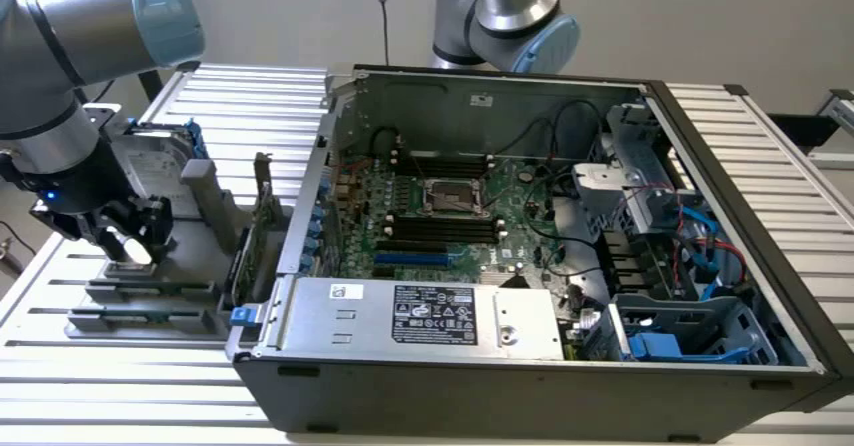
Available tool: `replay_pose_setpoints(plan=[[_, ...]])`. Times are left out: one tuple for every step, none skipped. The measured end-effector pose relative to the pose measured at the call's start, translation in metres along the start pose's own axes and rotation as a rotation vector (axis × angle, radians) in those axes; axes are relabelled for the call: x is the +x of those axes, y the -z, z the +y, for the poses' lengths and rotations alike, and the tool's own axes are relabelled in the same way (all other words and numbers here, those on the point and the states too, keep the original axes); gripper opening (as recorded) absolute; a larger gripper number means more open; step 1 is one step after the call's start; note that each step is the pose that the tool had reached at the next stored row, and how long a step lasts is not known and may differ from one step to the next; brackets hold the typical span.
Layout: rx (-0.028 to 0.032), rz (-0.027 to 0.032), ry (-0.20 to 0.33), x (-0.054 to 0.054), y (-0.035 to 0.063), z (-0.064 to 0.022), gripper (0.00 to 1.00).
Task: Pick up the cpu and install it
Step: 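Pick up the cpu and move it towards the insertion slot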
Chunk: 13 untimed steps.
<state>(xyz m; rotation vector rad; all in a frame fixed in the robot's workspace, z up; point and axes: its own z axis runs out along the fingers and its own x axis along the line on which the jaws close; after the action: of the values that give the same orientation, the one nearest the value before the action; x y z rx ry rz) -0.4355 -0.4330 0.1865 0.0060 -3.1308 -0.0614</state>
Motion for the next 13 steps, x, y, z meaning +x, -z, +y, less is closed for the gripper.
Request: replay_pose_setpoints(plan=[[-0.0001,0.0000,0.000,0.000,0.0011,0.0000,0.55],[-0.0001,-0.0001,0.000,0.000,0.0032,0.0001,0.55],[-0.0001,-0.0002,0.000,0.000,0.0067,0.0003,0.55],[-0.0001,-0.0001,0.000,0.000,0.0111,0.0004,0.55],[0.0000,0.0001,0.000,0.000,0.0157,0.0006,0.55],[0.0000,-0.0001,0.000,0.000,0.0201,0.0008,0.55],[-0.0001,-0.0001,0.000,0.000,0.0246,0.0010,0.55],[0.0000,0.0000,0.000,0.000,0.0291,0.0012,0.55],[0.0000,-0.0001,0.000,0.000,0.0336,0.0014,0.55],[-0.0001,-0.0001,0.000,0.000,0.0382,0.0016,0.55],[0.0001,0.0000,0.000,0.000,0.0427,0.0017,0.55],[-0.0001,-0.0001,0.000,0.000,0.0472,0.0019,0.55],[-0.0001,-0.0001,0.000,0.000,0.0521,0.0021,0.55]])
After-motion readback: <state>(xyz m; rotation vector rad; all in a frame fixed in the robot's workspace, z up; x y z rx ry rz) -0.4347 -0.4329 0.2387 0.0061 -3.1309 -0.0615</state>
